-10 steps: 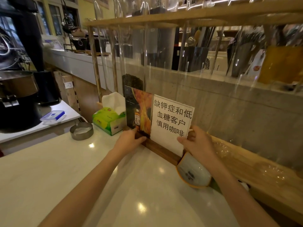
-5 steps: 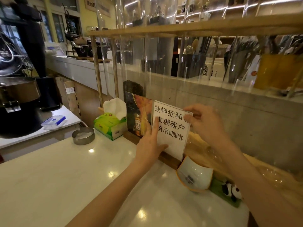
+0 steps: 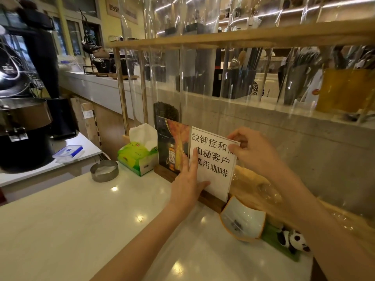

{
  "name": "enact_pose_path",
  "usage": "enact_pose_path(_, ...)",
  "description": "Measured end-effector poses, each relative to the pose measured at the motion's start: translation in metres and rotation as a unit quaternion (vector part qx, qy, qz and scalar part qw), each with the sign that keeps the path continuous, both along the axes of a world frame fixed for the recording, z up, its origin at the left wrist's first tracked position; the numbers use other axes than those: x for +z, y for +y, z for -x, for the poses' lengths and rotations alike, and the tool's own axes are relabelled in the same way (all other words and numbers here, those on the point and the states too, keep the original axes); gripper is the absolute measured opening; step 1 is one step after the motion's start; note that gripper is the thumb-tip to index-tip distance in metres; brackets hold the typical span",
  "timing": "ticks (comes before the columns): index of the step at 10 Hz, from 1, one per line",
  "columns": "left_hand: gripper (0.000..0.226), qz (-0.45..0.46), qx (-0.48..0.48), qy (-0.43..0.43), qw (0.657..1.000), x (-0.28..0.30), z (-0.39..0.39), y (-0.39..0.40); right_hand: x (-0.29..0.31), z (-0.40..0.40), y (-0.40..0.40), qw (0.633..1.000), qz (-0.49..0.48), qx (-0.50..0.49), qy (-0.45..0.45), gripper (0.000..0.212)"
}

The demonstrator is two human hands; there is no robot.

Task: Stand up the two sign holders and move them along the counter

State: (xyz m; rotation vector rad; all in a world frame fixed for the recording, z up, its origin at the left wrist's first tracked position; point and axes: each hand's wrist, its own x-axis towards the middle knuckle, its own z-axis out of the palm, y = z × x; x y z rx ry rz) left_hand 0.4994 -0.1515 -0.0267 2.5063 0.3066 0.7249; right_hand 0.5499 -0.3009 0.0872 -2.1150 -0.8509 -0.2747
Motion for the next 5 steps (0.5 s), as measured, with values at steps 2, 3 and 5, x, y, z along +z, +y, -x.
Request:
enact_pose_path(2, 0.095, 0.019, -0.011, 0.007, 1.000, 0.002, 0.001, -0.001, 0.008, 0.001, 0.004, 0.998, 0.057, 0.007, 0.005, 0.014)
enact_pose_path(3, 0.091, 0.018, -0.026, 0.020, 0.999, 0.006, 0.005, 0.004, 0.011, 0.004, 0.008, 0.996, 0.091, -0.001, -0.001, 0.021)
enact_pose_path(5, 0.072, 0.061, -0.038, 0.027, 0.997, 0.018, 0.023, 0.021, 0.009, 0.026, 0.017, 0.991, 0.065, -0.006, -0.117, 0.048)
